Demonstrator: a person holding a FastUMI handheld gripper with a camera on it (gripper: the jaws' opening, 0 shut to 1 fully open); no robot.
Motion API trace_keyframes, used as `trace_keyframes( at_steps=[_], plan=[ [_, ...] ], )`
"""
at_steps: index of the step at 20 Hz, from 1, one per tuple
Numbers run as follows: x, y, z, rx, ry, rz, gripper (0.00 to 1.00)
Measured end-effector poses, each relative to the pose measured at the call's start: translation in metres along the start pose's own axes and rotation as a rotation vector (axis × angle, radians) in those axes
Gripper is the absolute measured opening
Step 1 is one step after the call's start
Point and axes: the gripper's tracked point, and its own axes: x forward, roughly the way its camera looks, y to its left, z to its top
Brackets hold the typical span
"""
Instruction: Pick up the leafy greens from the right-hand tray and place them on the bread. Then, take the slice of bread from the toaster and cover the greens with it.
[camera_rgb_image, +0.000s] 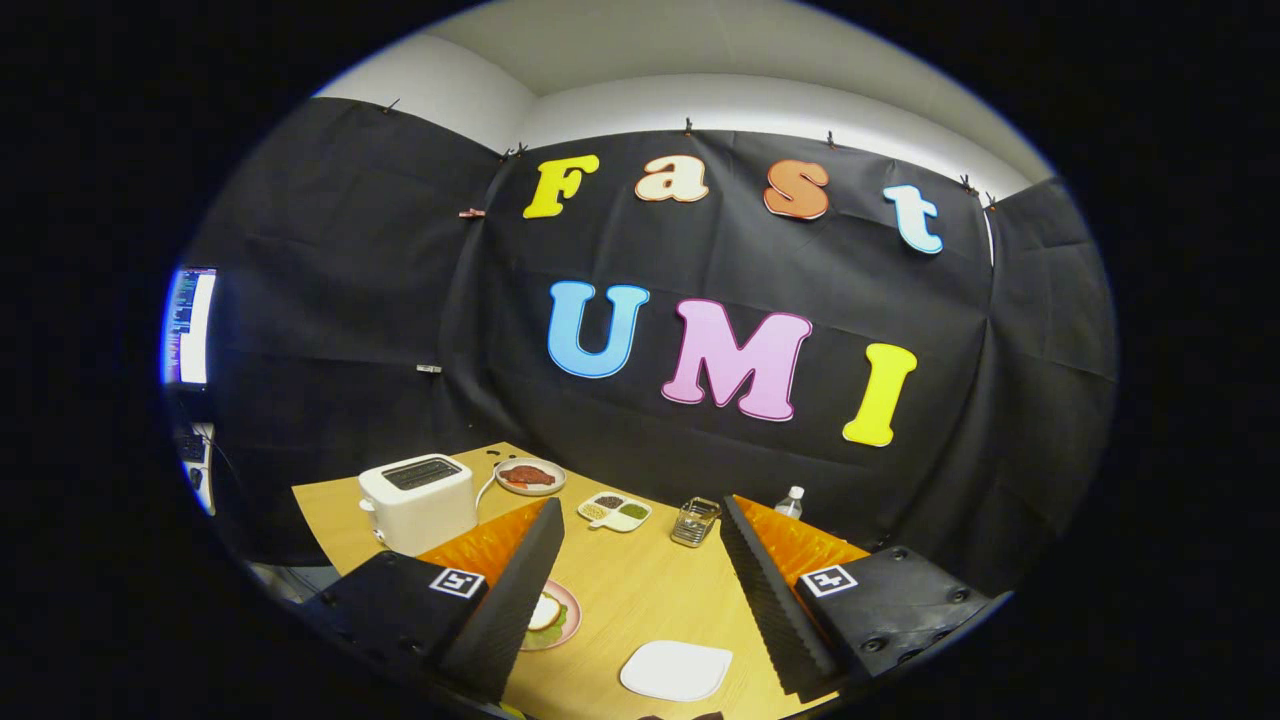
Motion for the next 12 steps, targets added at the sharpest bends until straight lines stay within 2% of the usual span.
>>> trace_keyframes(
  at_steps=[5,12],
  plan=[
    [-0.006,-0.011,-0.004,-0.027,-0.007,0.004,0.98],
    [-0.005,-0.028,-0.009,0.009,-0.005,-0.008,0.98]
  ],
)
